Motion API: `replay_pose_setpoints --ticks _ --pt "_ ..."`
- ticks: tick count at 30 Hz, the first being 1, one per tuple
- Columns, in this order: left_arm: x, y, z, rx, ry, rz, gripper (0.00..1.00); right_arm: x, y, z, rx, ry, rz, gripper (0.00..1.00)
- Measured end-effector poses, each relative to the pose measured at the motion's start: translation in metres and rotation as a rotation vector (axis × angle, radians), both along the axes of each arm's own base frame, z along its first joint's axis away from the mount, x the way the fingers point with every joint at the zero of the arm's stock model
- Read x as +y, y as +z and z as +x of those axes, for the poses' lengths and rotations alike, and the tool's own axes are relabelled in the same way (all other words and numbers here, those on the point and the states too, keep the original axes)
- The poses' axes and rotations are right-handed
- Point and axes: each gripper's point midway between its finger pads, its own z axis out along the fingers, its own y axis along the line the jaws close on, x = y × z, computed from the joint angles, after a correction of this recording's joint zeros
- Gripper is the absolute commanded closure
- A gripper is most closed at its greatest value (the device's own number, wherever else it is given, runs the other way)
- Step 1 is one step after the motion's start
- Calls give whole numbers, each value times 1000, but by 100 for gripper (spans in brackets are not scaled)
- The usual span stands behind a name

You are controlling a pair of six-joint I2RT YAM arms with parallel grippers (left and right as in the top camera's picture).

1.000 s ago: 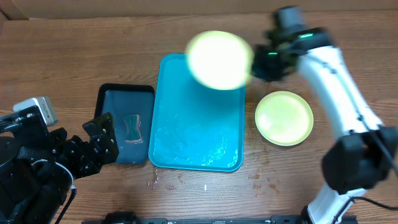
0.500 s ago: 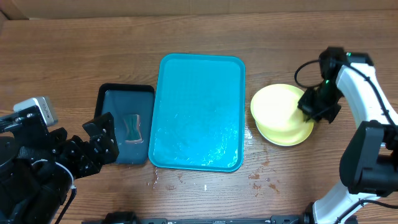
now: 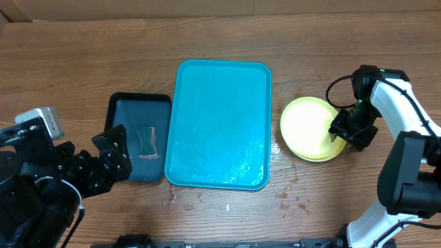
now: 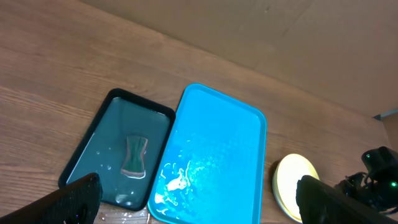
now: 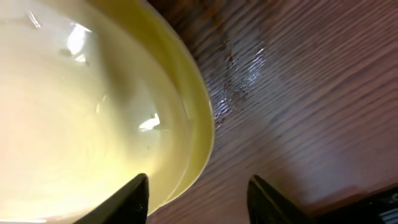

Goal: Clean dirty plates on tray and stack at the side

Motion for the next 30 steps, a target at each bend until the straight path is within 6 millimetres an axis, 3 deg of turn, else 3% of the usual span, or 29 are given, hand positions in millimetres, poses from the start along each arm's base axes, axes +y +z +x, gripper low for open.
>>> replay_pose_setpoints --ticks 4,7,9,12,13,15,16,19,23,26,30 --pt "0 0 0 0 0 0 0 -4 5 -11 39 -11 -4 47" --pt "0 0 0 0 0 0 0 2 18 -6 -17 13 40 48" --pt "0 0 0 0 0 0 0 13 36 3 -119 55 90 49" --pt "0 0 0 0 0 0 0 41 81 23 -363 185 178 47" --pt "0 0 0 0 0 0 0 52 99 27 -449 238 202 41" --pt "0 0 0 1 0 0 0 79 142 32 -646 367 243 0" --pt "0 0 0 0 0 0 0 92 163 29 -729 418 261 0" --pt "0 0 0 1 0 0 0 130 231 11 -1002 597 302 0" --pt "0 0 0 2 0 0 0 159 295 -37 -1245 748 364 1" --pt "0 0 1 2 0 0 0 162 314 -62 -1324 786 382 0" --pt "0 0 1 2 0 0 0 156 321 -82 -1358 790 373 0"
